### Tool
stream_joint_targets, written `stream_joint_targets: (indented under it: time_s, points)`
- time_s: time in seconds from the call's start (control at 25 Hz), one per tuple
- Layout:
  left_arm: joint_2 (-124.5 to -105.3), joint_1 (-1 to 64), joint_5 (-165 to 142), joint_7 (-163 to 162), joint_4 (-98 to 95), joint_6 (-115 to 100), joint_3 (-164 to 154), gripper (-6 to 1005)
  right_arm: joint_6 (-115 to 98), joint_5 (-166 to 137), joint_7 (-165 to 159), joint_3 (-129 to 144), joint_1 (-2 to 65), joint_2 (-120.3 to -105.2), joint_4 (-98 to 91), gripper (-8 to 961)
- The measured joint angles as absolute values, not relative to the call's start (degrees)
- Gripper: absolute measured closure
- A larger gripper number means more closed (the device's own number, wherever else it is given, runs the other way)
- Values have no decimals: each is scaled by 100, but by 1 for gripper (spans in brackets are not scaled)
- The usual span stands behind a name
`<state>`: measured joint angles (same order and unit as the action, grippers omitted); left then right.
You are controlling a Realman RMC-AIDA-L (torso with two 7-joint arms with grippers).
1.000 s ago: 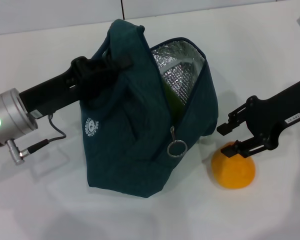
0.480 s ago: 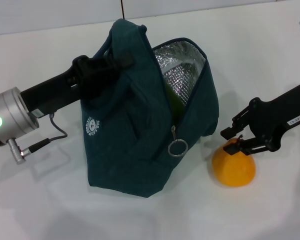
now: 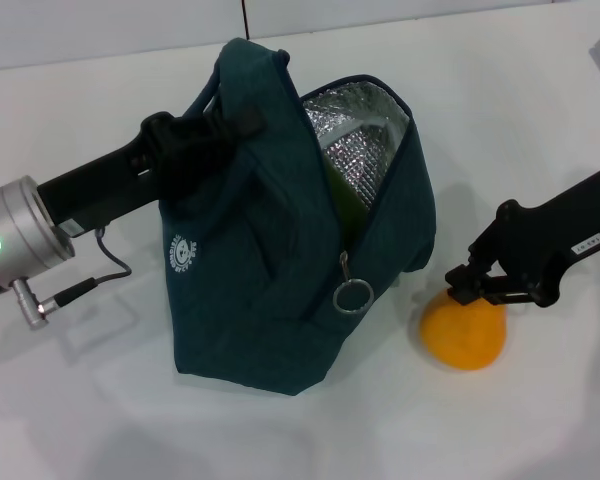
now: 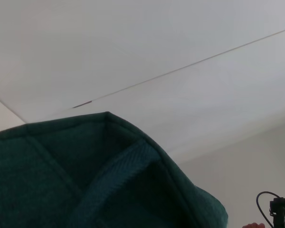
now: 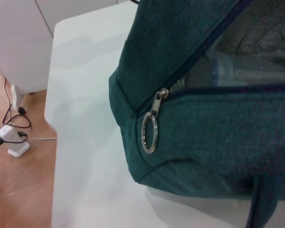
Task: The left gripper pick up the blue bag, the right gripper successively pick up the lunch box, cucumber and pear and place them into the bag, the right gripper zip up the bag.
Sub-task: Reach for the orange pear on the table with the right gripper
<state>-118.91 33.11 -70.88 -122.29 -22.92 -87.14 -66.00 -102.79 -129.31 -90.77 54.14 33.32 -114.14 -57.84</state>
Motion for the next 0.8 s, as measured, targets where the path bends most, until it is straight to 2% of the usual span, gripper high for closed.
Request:
stream_joint_targets:
  time_s: [0.2, 0.4, 0.52, 0.8]
  points:
    - [-11891, 3307, -7088, -12227, -2310, -8721, -6600, 945, -10276, -12944, -9079, 5375, 3340, -11423, -5785, 820]
    - [-11883, 3304, -7079, -12230, -2316, -8728, -6600, 945, -10210, -12877, -9079, 5142, 3340, -11434, -5866, 946]
    - [-11880, 3298, -7069, -12230, -2322, -8728, -6601, 945, -10224, -12749, -9079, 4945, 3340, -11445, -5930, 945]
    - [-11858, 3295, -7046, -12222, -2329, -8728, -6601, 945, -10394, -12530, -9079, 4917, 3341, -11359, -5934, 876]
